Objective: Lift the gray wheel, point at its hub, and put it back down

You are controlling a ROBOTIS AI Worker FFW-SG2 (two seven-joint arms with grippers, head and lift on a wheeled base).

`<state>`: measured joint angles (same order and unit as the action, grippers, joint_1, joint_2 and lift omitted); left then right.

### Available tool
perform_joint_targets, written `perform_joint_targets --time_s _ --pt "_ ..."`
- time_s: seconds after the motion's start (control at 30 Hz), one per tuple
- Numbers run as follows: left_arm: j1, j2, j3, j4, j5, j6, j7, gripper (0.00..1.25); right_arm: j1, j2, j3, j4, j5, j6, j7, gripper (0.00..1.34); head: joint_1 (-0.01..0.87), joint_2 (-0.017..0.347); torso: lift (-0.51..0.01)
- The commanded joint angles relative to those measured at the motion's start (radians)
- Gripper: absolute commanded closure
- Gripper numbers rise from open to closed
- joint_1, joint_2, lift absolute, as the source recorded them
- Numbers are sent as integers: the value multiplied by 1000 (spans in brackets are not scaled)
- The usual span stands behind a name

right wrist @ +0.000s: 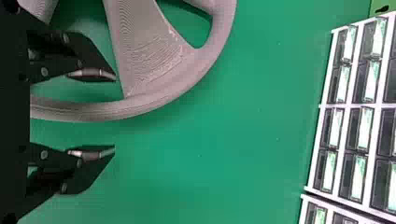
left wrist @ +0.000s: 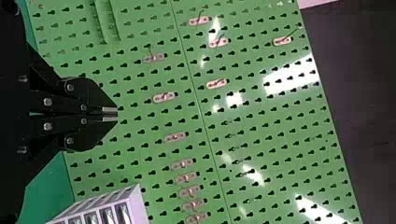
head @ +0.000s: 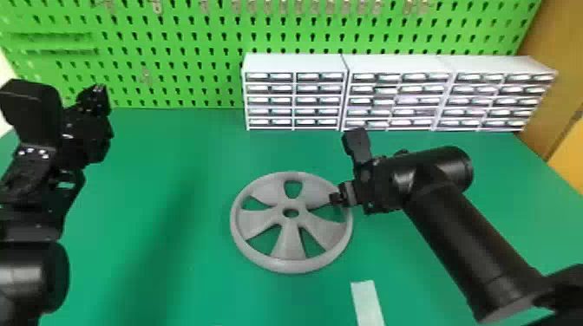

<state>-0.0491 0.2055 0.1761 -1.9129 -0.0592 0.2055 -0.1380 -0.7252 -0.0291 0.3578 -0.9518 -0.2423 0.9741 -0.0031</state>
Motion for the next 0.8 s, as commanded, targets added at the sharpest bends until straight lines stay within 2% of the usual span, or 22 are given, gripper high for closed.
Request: perform_joint_targets --time_s 0.0,0.1,0.3,0.6,0.77 --pt "0 0 0 0 4 0 -2 1222 1 0 -25 -12 9 0 0 504 692 48 -88" --pt "2 0 -3 0 4 0 -5 1222 4 -3 -51 -30 23 0 0 456 692 48 -88" --pt "8 0 -17 5 10 2 -6 1222 16 -8 -108 -74 75 -5 0 453 692 48 -88" --pt "8 0 -56 25 27 3 -14 1222 52 -23 -201 -157 121 -91 0 417 692 48 -88" --pt "8 0 -76 32 35 3 -14 1222 105 -32 -249 -194 72 -258 0 406 692 48 -88"
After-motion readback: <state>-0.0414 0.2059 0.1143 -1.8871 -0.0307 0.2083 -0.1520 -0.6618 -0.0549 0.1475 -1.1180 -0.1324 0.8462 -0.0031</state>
